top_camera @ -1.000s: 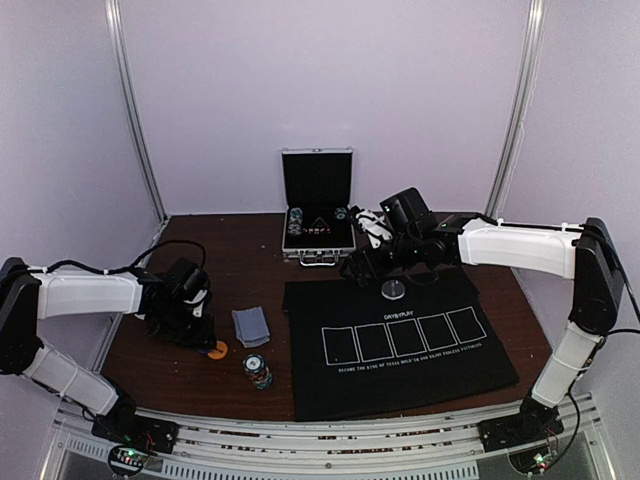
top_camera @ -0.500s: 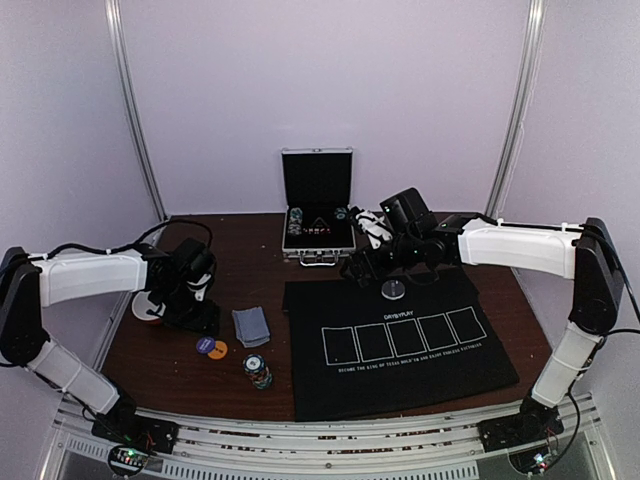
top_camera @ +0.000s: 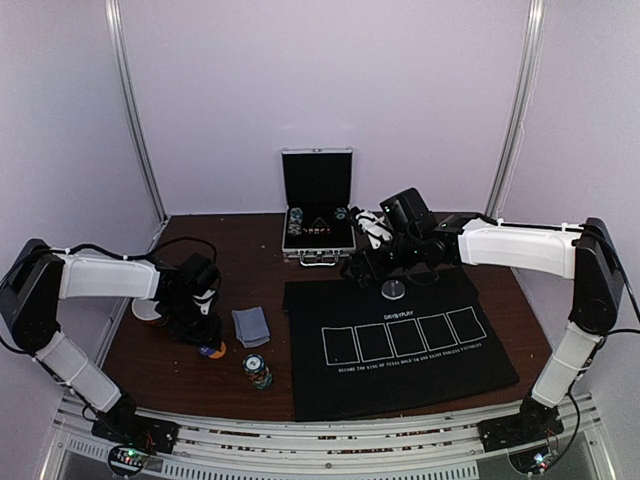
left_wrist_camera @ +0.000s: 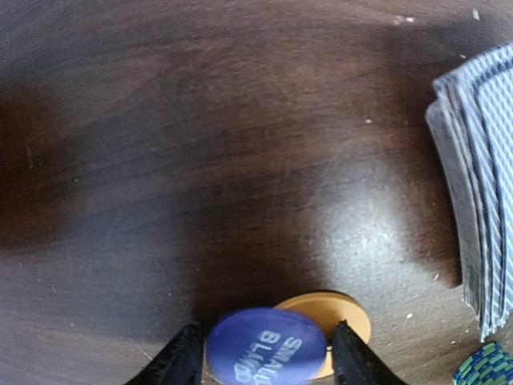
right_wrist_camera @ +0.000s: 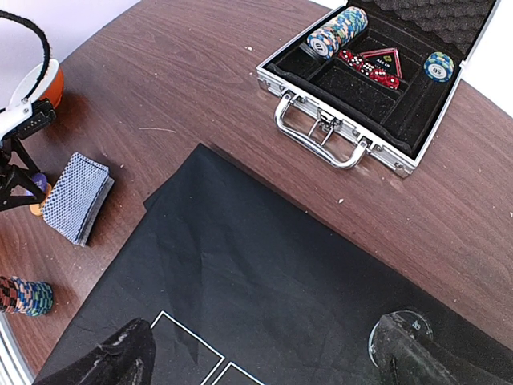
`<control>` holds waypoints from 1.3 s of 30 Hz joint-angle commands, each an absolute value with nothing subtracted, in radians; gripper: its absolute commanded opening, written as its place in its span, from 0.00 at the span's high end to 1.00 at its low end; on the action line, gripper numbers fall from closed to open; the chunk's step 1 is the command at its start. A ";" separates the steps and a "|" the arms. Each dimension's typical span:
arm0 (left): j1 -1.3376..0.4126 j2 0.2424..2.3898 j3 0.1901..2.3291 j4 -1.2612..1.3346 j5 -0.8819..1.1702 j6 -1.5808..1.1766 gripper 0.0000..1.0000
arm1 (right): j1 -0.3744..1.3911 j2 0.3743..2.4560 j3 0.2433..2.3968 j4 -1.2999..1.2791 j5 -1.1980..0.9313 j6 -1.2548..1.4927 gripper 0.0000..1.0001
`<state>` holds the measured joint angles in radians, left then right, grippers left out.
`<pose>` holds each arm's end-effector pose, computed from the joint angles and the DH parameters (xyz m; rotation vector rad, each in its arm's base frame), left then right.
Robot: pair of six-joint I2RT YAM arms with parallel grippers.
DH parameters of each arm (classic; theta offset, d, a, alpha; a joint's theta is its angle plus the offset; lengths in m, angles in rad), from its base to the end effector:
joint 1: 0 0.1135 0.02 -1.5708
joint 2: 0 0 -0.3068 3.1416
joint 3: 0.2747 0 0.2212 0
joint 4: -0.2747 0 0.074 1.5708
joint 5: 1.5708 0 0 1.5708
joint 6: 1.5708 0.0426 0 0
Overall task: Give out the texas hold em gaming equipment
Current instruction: Pick up the small blind button from the center of the board.
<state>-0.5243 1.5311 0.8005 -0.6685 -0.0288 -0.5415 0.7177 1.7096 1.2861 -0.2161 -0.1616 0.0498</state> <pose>0.1966 -0.1123 0.2078 -0.0293 2.9775 -0.0933 0.2775 0.2513 0.3153 -0.8298 2.1104 0.5964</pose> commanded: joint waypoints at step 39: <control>-0.556 1.409 0.796 -0.758 -0.154 -0.573 1.00 | 0.736 1.673 1.308 -0.252 -0.167 0.060 0.03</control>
